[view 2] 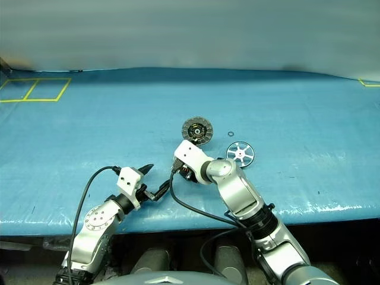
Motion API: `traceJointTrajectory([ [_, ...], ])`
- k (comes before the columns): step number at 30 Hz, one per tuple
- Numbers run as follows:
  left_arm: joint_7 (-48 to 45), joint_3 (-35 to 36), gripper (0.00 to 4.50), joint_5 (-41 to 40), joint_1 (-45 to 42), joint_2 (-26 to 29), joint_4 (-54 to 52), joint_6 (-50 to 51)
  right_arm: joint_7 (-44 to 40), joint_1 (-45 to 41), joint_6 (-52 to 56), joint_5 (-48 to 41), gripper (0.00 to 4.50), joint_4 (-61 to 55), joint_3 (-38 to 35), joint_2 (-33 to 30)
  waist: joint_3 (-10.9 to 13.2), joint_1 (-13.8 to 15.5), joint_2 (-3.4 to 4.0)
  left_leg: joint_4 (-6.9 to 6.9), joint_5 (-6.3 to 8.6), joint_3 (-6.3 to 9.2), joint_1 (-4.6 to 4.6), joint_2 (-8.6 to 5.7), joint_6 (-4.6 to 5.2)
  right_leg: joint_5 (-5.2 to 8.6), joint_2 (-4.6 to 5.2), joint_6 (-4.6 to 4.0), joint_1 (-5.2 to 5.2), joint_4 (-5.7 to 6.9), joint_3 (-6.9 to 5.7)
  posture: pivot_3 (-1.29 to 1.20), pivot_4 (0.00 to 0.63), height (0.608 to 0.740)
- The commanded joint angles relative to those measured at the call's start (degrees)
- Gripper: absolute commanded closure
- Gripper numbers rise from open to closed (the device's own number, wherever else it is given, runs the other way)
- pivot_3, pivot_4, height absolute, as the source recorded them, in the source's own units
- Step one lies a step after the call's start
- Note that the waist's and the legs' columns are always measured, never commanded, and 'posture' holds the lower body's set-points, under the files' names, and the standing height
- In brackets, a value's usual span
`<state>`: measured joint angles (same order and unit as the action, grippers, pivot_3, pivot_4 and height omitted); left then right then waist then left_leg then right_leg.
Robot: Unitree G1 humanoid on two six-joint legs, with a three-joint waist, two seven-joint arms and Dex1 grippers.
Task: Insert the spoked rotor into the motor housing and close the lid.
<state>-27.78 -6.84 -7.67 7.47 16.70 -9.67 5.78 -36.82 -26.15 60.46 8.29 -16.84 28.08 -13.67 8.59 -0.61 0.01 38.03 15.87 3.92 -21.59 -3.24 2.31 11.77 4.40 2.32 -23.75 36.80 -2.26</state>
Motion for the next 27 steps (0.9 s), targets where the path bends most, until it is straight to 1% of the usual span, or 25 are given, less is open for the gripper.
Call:
traceJointTrajectory([
  [1,-0.44,0.36,0.00,-0.34,-0.38,0.48,-1.65,0.00,0.89,1.75,3.87,-2.48,2.54,-1.75,1.03,0.89,0.00,-0.02,0.00,0.00,-0.01,0.01,0.00,0.00,-0.01,0.00,-0.01,0.00,0.01,0.00,-0.01,0.00,0.150,0.740],
  [5,-0.28,0.12,0.00,0.00,-0.72,0.80,-1.33,0.81,2.76,1.42,6.20,-3.86,2.54,-4.54,0.54,2.49,0.00,-0.05,0.00,-0.01,-0.03,0.01,0.00,0.00,-0.05,0.00,-0.04,0.00,0.01,0.01,-0.02,0.00,0.150,0.740],
  [6,-0.32,0.18,0.00,-0.11,-0.84,0.75,-1.23,0.85,3.49,1.02,7.03,-3.95,1.80,-5.58,0.49,2.89,0.00,-0.07,0.00,-0.02,-0.04,0.01,0.00,0.00,-0.07,0.00,-0.04,0.00,0.02,0.01,-0.03,0.00,0.150,0.740],
  [7,-0.43,0.21,0.00,-0.22,-0.87,0.74,-1.20,0.85,4.35,0.66,7.77,-3.91,1.60,-6.49,0.38,3.27,0.01,-0.07,0.01,-0.04,-0.05,0.01,-0.01,0.00,-0.08,0.00,-0.04,0.00,0.02,0.01,-0.03,0.00,0.150,0.740],
  [9,-0.54,0.19,0.00,-0.25,-0.91,0.74,-1.10,0.78,5.51,-0.32,9.53,-4.35,1.05,-8.79,-0.13,3.65,0.02,-0.05,0.02,-0.06,-0.13,0.01,-0.05,0.00,-0.22,0.00,-0.04,-0.01,-0.01,0.01,-0.02,0.00,0.150,0.740],
  [16,-0.90,0.23,0.00,-0.59,-1.00,0.77,-0.93,0.74,7.68,-3.08,18.10,-8.13,1.05,-18.95,-5.88,3.71,0.04,-0.03,0.04,-0.05,-0.09,0.01,-0.09,0.00,-0.16,0.00,-0.04,0.00,-0.04,0.01,-0.05,0.00,0.150,0.740],
  [20,-1.92,0.19,0.00,-1.14,-1.31,0.75,-0.67,0.37,4.92,-2.46,22.09,-12.03,1.05,-26.11,-12.60,-4.09,0.06,0.28,0.04,-0.02,-0.02,0.17,-0.09,-0.06,-0.03,0.01,-0.07,0.01,-0.09,-0.07,-0.14,0.00,0.150,0.740],
  [24,-2.21,0.35,0.00,-1.07,-1.46,0.69,-0.50,0.47,4.83,-1.90,23.07,-14.61,1.05,-26.73,-18.16,-9.93,0.07,0.01,0.04,-0.01,0.04,0.18,-0.11,-0.15,0.08,0.03,-0.01,0.08,0.07,-0.09,-0.14,0.00,0.150,0.740],
  [25,-2.36,0.37,0.00,-1.08,-1.63,0.69,-0.38,0.57,5.42,-1.97,22.98,-14.66,1.05,-25.63,-20.70,-10.53,0.07,0.00,0.04,-0.04,0.03,0.16,-0.13,-0.12,0.08,0.03,0.00,0.06,0.06,-0.08,-0.14,0.00,0.150,0.740],
  [27,-3.05,0.26,0.00,-1.38,-2.16,0.64,-0.06,0.51,8.81,-3.23,20.56,-12.99,1.05,-18.96,-25.84,-10.72,0.08,-0.01,0.04,-0.07,0.01,0.16,-0.15,-0.06,0.05,0.06,0.01,0.03,0.03,-0.06,-0.13,0.00,0.150,0.740],
])
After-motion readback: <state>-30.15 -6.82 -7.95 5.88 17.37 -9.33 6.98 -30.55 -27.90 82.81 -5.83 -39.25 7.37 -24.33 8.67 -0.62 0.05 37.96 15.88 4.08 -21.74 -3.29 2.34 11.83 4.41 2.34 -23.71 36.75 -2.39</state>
